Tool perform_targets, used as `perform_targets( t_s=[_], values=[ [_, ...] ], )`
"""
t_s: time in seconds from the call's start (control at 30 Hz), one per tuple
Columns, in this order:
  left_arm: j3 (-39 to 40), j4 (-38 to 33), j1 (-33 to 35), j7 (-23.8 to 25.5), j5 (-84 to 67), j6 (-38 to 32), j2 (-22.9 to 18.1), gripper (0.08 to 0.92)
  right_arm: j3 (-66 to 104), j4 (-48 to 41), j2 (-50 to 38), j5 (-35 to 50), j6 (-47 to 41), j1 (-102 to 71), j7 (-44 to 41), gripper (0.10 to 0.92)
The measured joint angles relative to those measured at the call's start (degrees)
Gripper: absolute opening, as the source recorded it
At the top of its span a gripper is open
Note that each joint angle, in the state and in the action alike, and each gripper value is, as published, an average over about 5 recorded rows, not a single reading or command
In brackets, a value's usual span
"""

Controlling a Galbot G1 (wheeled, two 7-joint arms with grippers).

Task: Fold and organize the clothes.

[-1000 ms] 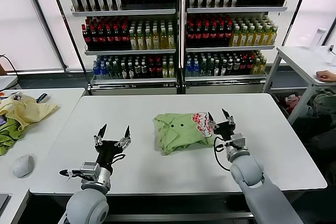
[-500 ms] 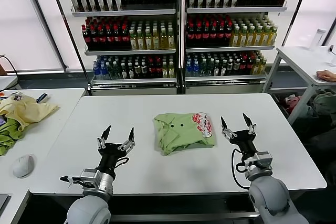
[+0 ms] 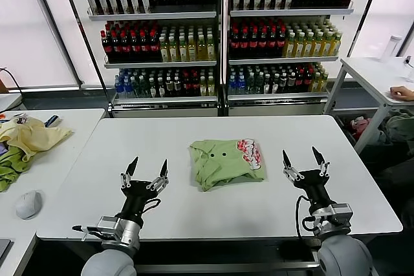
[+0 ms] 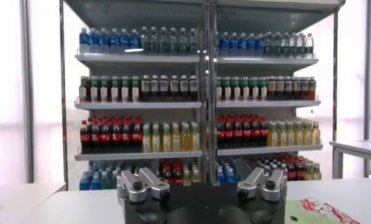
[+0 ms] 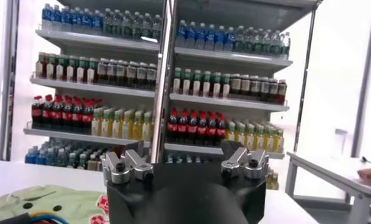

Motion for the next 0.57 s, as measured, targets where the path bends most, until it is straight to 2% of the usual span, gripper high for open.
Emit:
perform_targets(
  t_s=[0.57],
  values=[
    [-0.4, -1.8, 2.1, 0.7, 0.5, -0.7, -0.2, 0.823, 1.9, 3.7, 0.7, -1.8, -1.1, -3.0, 1.9, 0.823]
  ],
)
